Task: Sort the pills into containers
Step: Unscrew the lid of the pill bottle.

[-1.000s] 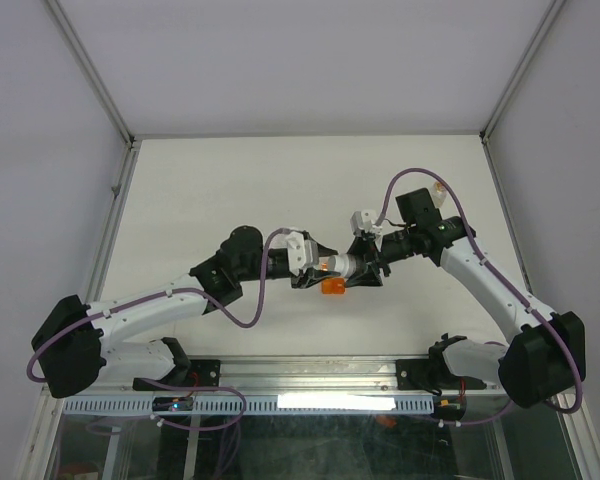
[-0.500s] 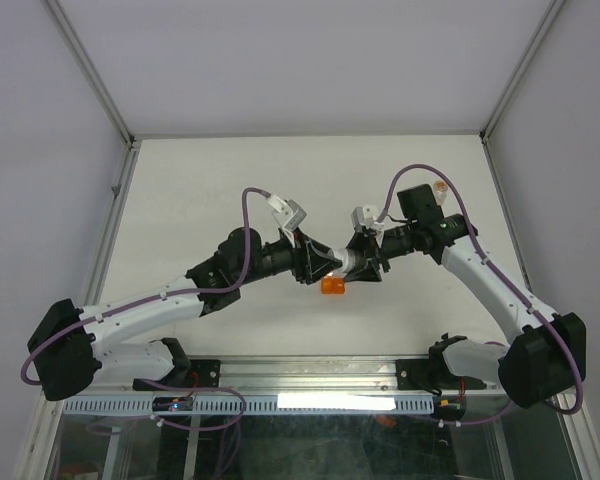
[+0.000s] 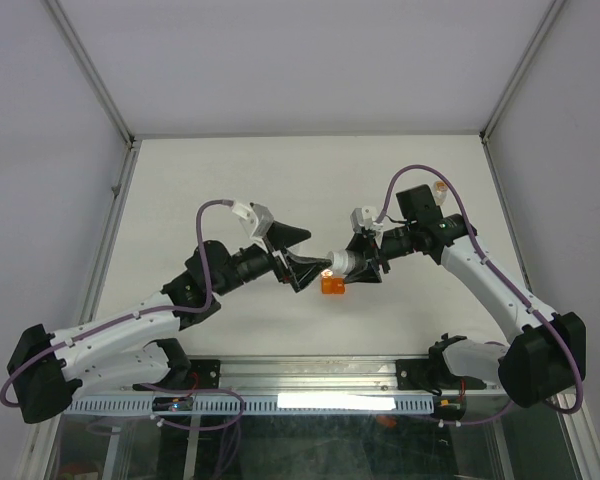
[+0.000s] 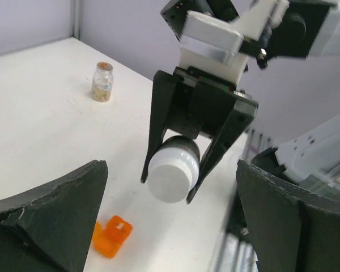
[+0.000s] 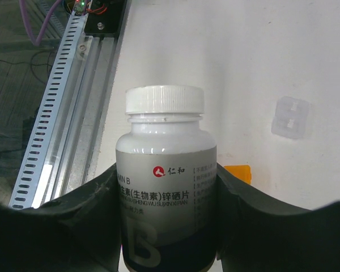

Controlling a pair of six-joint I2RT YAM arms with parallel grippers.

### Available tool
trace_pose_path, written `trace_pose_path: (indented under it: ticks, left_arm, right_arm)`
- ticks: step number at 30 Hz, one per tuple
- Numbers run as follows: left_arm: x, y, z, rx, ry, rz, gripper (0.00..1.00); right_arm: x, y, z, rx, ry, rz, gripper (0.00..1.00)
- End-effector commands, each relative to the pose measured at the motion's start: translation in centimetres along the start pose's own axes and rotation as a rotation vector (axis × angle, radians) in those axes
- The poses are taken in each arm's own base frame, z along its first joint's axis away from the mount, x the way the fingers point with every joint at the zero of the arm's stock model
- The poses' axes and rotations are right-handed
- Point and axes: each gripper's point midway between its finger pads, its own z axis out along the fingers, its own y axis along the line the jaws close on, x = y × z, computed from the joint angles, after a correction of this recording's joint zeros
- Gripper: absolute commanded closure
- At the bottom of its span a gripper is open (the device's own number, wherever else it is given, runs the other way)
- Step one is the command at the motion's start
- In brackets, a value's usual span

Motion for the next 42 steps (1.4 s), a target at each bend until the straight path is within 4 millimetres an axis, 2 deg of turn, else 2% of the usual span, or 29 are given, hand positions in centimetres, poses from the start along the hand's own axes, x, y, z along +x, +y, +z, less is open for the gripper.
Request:
trace_pose_path:
  ticks: [1,3,5,9,17,24,29,37,42]
  left_arm:
    - [-1.1,-1.5,-1.8,0.140,-0.092,0.339,0.01]
    - [-0.2,-2.5,-2.3,0.242,-0.085,0.507,0.01]
    - [0.9,-2.5,-2.2,0.297,-0.066,0.643,0.01]
    - [2.5,-1.1,-0.7,0.322,-0.032,0.763,0.01]
    - [3.0,-0.3,1.5,0.382,0.052,0.716,0.14]
    - [3.0,-0.4,2.3,0.396,0.060,0.686,0.24]
    - [2.9,-0.2,2.7,0.385,0.063,0.673,0.38]
    - [2.9,-0.1,3.3,0.374,0.070,0.637,0.50]
    - [2.8,-0.1,3.4,0.369,0.066,0.619,0.52]
  right_arm:
    - [-1.1,-0.1,0.0,-0.010,-0.026,-0.038,1.00]
    - [-1.2,-0.1,0.0,-0.012,-0.027,-0.040,1.00]
    - [-1.2,0.0,0.0,-0.013,-0.027,-0.040,1.00]
    - [-1.1,0.0,0.0,-0.014,-0.026,-0.042,1.00]
    - [-1.0,0.1,0.0,-0.021,-0.025,-0.040,1.00]
    - [-1.0,0.1,0.0,-0.023,-0.025,-0.040,1.00]
    - [-1.1,0.1,0.0,-0.022,-0.026,-0.040,1.00]
    - [-1.0,0.1,0.0,-0.025,-0.026,-0.037,1.00]
    - [-1.1,0.1,0.0,-0.025,-0.026,-0.038,1.00]
